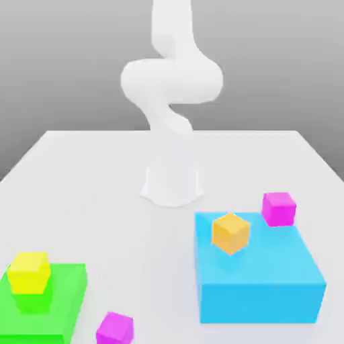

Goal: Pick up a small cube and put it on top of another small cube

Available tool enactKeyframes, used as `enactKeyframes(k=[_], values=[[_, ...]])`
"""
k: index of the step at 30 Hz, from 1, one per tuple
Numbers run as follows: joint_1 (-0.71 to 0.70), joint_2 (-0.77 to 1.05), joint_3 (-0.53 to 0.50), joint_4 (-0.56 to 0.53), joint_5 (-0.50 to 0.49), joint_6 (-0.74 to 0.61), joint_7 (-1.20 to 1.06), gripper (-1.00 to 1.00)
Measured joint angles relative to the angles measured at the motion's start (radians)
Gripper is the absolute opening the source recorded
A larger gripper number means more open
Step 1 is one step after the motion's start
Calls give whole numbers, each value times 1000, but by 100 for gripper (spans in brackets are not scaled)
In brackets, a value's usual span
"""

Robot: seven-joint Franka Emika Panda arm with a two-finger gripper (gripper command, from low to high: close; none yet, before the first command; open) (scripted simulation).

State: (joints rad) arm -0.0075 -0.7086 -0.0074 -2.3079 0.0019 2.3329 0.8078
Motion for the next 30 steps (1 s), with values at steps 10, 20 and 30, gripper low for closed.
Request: enactKeyframes(k=[10, 20, 30], values=[[-32, 369, -31, -32, 13, 133, 27, 0], [-72, 731, -58, -63, 34, 263, 48, 0], [-109, 1094, -59, -68, 65, 430, 54, 0]])
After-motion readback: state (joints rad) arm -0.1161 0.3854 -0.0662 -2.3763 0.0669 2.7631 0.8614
